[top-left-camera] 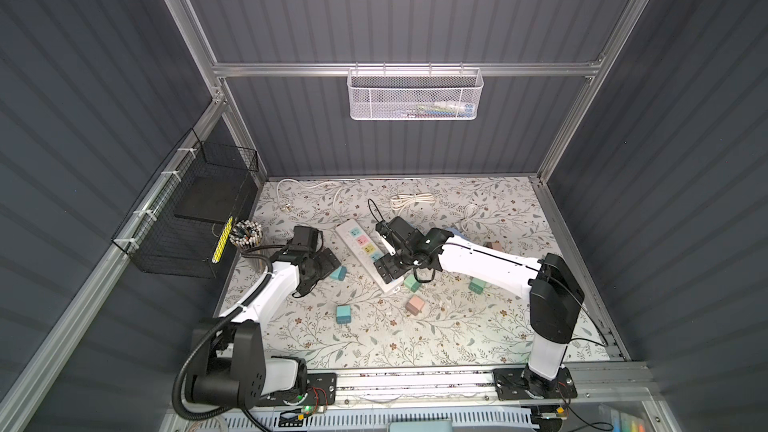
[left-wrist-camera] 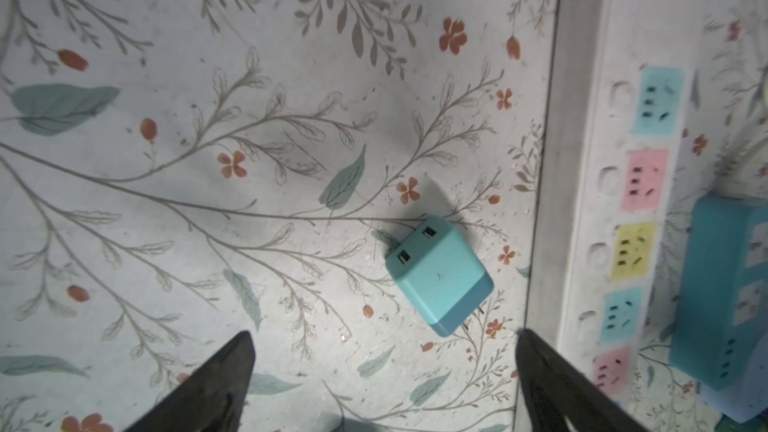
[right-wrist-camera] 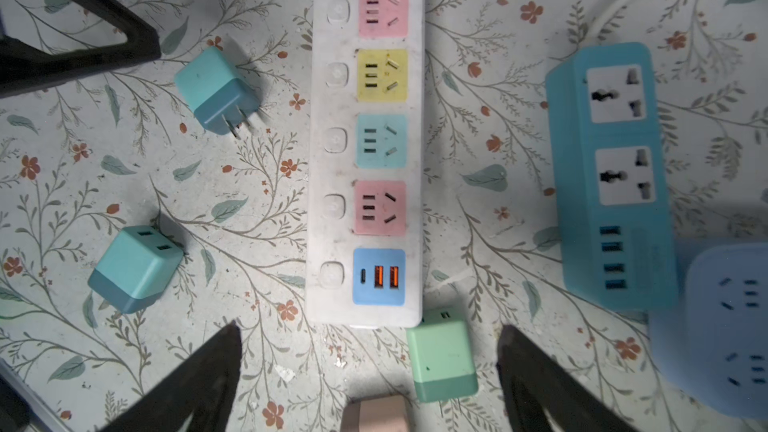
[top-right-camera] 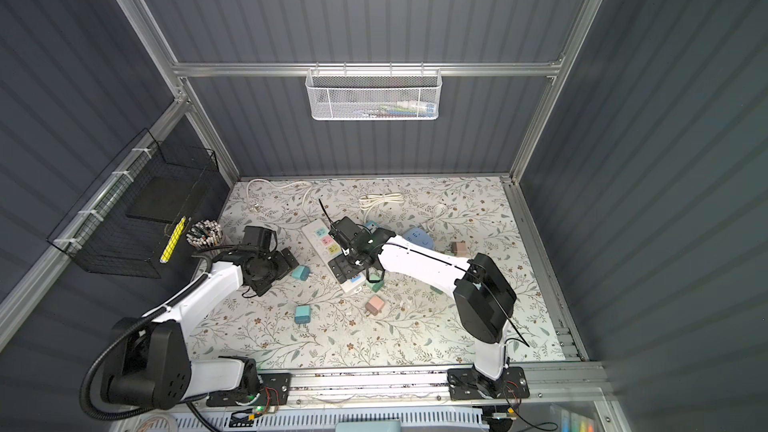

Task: Insert the plug

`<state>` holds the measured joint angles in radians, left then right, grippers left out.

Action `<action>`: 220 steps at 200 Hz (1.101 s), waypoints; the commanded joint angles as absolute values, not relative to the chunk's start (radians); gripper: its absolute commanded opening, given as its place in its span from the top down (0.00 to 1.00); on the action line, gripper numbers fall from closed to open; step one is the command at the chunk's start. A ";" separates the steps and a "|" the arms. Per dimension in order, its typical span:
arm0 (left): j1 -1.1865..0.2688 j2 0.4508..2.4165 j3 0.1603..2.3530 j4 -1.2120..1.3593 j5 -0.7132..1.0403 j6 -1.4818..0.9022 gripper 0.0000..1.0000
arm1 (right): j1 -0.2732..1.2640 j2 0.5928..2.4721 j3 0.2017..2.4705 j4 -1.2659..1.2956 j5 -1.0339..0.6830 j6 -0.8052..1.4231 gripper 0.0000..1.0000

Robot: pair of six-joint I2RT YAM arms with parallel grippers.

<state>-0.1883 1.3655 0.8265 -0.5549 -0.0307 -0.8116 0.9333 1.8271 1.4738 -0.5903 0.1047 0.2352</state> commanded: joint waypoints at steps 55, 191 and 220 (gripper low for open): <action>-0.311 1.609 1.010 -0.695 -0.135 -1.162 0.15 | 0.917 1.732 1.345 -0.559 0.233 0.209 0.03; -0.314 1.707 0.984 -0.575 -0.084 -0.913 0.50 | 0.913 1.655 1.253 -0.520 0.208 0.221 0.05; -0.326 1.689 0.936 -0.571 -0.037 -0.723 0.60 | 0.911 1.649 1.268 -0.524 0.227 0.213 0.05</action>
